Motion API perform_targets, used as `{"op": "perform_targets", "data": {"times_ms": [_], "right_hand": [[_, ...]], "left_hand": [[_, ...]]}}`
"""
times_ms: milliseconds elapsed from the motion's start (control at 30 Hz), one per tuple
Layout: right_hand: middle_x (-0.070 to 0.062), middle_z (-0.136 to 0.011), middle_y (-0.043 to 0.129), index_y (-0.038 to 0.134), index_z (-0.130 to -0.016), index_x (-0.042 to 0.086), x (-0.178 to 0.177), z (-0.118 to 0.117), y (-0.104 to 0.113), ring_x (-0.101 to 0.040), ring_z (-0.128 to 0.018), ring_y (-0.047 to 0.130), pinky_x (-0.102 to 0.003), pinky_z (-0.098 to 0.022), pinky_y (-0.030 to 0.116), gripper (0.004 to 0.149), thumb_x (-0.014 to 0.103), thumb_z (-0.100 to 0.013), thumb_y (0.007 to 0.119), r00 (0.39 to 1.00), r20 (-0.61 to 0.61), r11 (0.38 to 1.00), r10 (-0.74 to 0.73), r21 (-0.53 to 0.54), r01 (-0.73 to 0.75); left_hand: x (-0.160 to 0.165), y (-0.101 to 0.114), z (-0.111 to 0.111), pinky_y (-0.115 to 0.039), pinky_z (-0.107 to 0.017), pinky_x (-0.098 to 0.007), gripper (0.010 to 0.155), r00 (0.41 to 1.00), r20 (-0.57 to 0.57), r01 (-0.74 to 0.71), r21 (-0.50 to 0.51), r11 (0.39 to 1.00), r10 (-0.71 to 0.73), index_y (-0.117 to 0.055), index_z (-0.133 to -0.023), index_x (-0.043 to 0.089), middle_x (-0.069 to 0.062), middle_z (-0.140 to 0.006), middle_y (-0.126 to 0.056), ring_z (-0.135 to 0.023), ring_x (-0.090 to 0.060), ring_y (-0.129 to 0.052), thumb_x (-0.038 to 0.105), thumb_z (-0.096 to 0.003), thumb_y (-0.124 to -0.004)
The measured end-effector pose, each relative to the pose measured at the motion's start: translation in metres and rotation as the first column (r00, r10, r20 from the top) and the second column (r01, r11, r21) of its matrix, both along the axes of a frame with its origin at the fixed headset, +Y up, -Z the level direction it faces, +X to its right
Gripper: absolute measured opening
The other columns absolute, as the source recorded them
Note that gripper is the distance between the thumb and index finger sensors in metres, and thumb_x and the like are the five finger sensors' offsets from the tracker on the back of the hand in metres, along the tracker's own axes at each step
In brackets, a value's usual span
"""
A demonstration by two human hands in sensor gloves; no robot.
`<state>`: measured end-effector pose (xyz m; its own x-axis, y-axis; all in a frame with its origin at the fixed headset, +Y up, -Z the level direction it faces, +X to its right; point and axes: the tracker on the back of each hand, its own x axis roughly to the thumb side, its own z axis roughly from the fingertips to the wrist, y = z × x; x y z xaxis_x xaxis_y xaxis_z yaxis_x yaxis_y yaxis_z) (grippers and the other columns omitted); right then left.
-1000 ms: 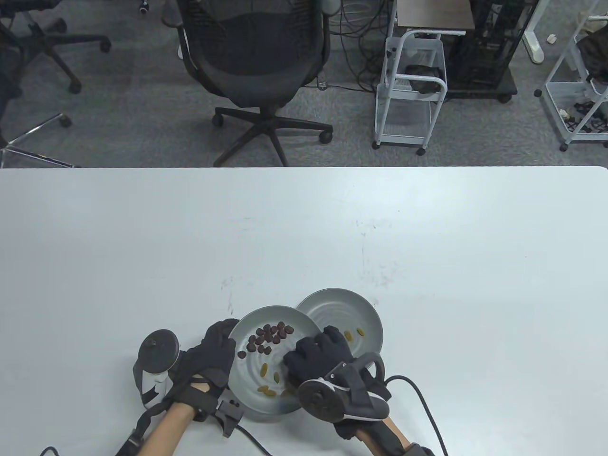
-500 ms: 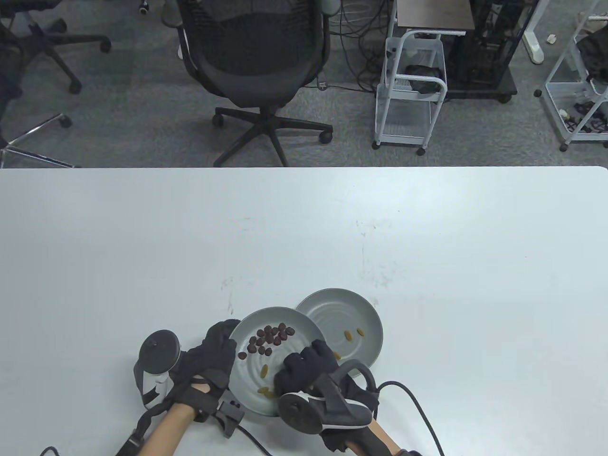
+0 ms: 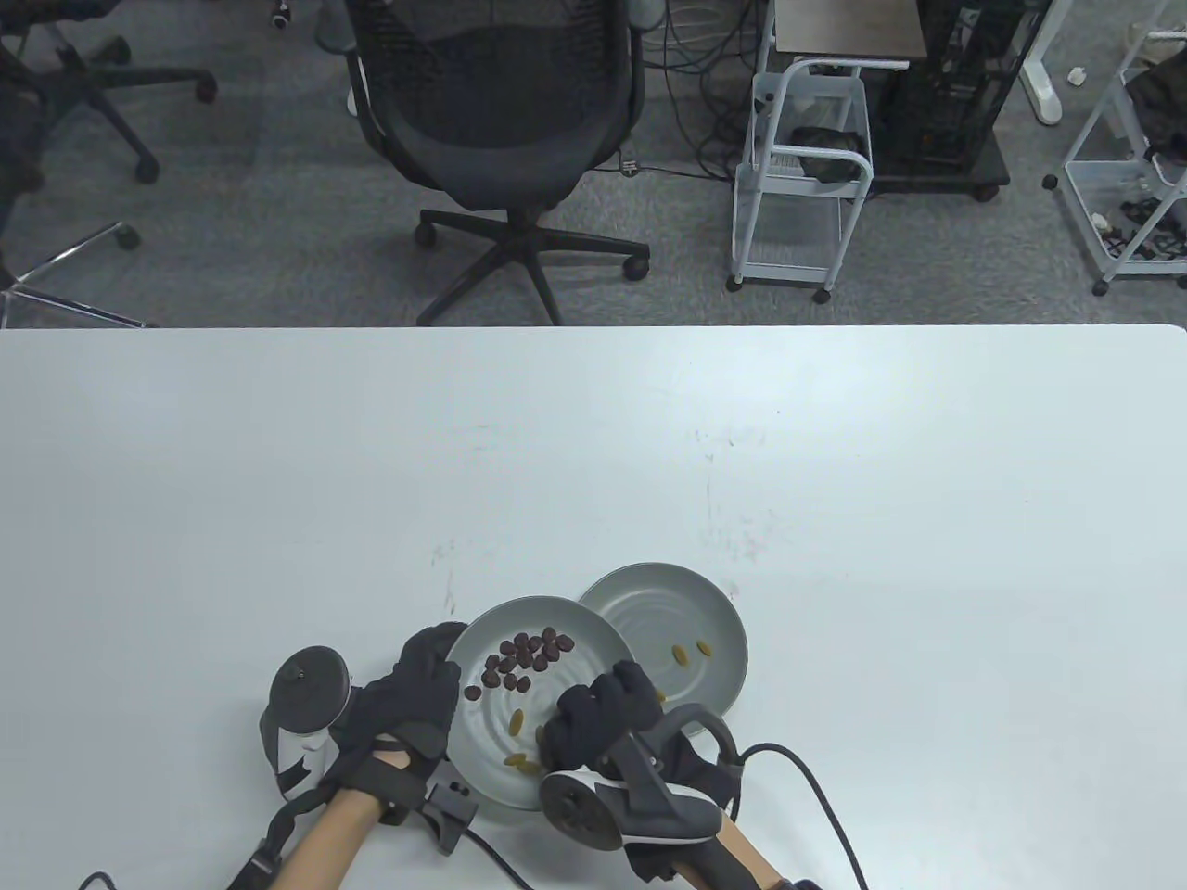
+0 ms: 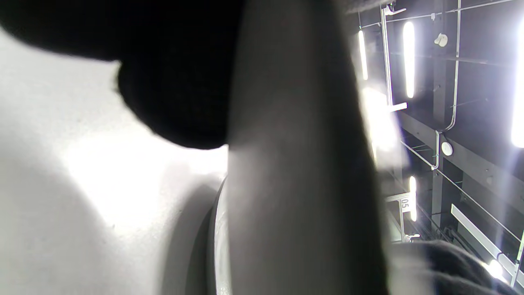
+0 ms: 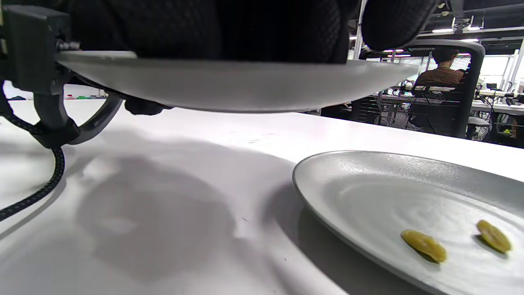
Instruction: Pick raisins with hand pinch into plate
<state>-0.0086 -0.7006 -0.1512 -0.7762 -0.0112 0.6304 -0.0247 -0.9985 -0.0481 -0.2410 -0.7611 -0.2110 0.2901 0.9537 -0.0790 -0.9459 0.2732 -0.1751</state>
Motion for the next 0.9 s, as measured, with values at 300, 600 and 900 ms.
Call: {"op": "perform_targets", "data": {"times_ms": [300, 600, 900], "right_hand": [[-0.01, -0.081, 0.083, 0.085, -0.085, 0.017, 0.003, 0.0, 0.002, -0.031, -0.065, 0.085, -0.067, -0.069, 0.061, 0.042, 0.038, -0.049, 0.083, 0.998, -0.01, 0.997, -0.055, 0.054, 0.056], [-0.009, -0.081, 0.083, 0.085, -0.084, 0.017, 0.031, -0.008, 0.024, -0.031, -0.064, 0.086, -0.066, -0.068, 0.063, 0.042, 0.038, -0.049, 0.083, 0.972, 0.09, 0.956, -0.219, 0.218, 0.196], [-0.01, -0.081, 0.083, 0.086, -0.084, 0.017, 0.08, -0.047, 0.016, -0.031, -0.064, 0.086, -0.066, -0.068, 0.064, 0.041, 0.038, -0.049, 0.083, 0.918, 0.343, 0.974, -0.2, 0.174, 0.147]], "left_hand": [[-0.002, -0.001, -0.001, -0.09, -0.014, -0.039, 0.056, 1.0, -0.002, -0.018, -0.002, 1.0, 0.018, -0.06, -0.1, 0.013, -0.016, -0.074, -0.09, -0.023, -0.027, -0.105, 0.033, -0.048, -0.066], [-0.003, 0.0, -0.001, -0.09, -0.014, -0.04, 0.056, 0.999, -0.01, -0.035, 0.0, 0.999, 0.035, -0.06, -0.1, 0.013, -0.016, -0.074, -0.09, -0.024, -0.027, -0.104, 0.033, -0.048, -0.066], [-0.004, 0.0, -0.001, -0.09, -0.015, -0.04, 0.056, 0.999, -0.024, -0.041, -0.003, 0.999, 0.041, -0.06, -0.1, 0.013, -0.017, -0.074, -0.09, -0.024, -0.028, -0.104, 0.032, -0.048, -0.066]]}}
